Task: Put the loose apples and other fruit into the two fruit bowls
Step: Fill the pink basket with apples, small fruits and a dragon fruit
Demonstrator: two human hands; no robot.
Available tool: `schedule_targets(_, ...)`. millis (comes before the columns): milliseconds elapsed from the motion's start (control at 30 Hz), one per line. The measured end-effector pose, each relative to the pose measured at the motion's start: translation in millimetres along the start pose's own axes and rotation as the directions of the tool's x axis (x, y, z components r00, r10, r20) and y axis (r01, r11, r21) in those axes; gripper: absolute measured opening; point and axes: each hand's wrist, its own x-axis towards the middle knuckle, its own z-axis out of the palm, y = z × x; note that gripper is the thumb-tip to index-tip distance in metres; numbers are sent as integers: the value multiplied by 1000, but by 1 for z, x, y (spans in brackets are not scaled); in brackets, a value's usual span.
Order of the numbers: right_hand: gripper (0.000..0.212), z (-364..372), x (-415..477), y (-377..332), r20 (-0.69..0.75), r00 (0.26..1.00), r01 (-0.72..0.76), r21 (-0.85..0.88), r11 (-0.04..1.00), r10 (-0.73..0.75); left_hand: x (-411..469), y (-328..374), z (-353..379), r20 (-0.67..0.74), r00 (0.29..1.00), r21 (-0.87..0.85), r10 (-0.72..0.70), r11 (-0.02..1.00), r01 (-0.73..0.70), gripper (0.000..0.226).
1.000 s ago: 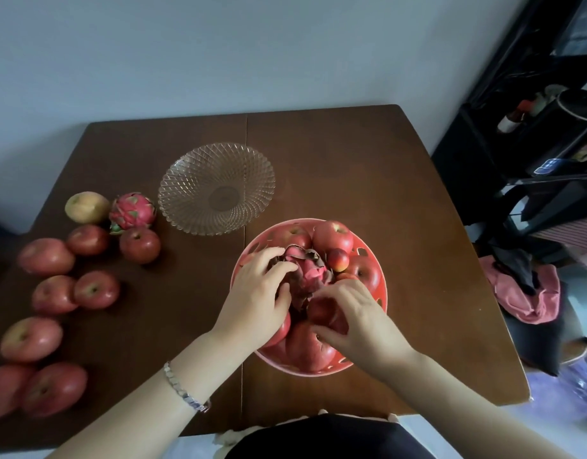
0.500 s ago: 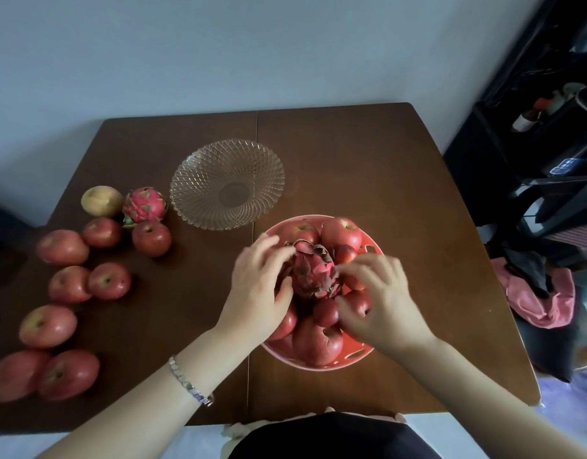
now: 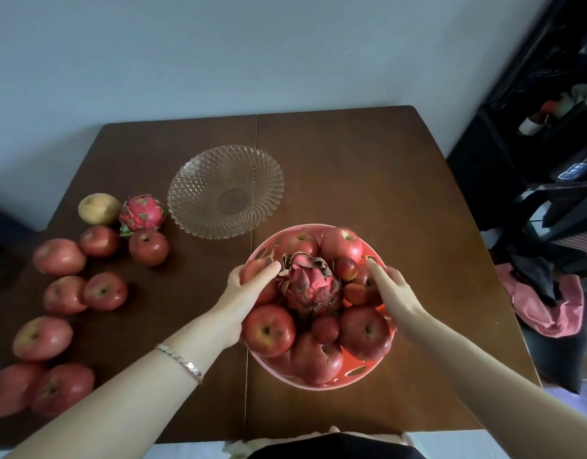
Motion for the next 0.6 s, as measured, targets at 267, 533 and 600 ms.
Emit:
schedule_targets(267, 37, -9, 16, -13, 2, 1000, 26, 48, 998, -26, 13, 14, 13, -26, 998, 15, 51, 999, -51, 91)
schedule_targets(533, 33, -27, 88, -105, -96, 988, 129, 48, 990, -124, 74, 117, 47, -7, 992, 51, 129, 990, -129, 103)
schedule_targets(600, 29, -30, 108, -125, -114, 984, 142, 43, 989, -137, 89, 141, 55, 0, 992, 71, 126, 990, -126, 103)
